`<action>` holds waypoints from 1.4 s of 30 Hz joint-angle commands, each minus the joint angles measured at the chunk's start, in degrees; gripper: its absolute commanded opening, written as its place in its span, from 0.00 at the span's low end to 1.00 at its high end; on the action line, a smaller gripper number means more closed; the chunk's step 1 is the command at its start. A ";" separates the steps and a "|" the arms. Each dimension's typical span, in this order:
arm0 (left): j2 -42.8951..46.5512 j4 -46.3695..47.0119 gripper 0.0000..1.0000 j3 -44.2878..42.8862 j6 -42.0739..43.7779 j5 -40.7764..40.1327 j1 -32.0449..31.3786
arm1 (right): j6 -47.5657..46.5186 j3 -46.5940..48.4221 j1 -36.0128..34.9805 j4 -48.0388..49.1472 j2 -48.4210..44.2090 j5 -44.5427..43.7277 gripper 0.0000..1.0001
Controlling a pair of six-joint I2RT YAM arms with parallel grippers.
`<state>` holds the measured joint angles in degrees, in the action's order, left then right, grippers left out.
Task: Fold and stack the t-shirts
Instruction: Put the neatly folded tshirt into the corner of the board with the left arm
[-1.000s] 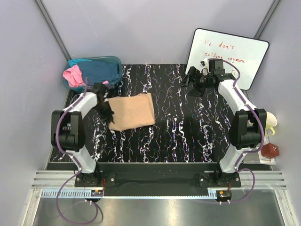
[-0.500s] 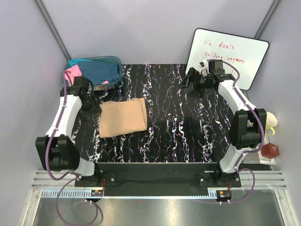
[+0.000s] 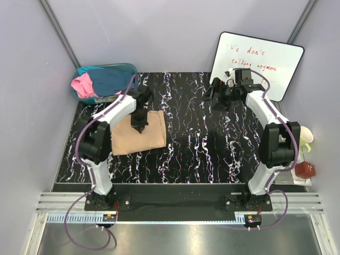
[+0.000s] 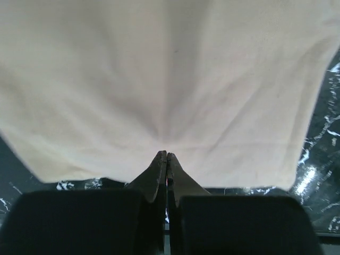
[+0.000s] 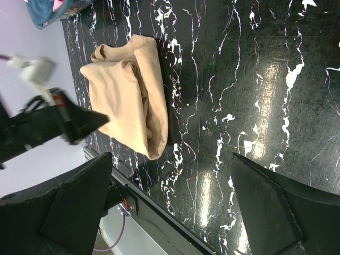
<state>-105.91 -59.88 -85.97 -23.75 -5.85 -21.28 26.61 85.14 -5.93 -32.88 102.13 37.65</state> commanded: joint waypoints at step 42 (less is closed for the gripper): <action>-1.67 -0.86 0.00 14.96 4.41 -16.21 29.88 | -4.81 3.28 2.95 -2.45 2.90 3.22 1.00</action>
<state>-109.56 -61.60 -71.20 -20.51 -15.84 4.10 22.83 86.56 -3.31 -35.44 104.99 38.81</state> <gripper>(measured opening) 0.005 0.994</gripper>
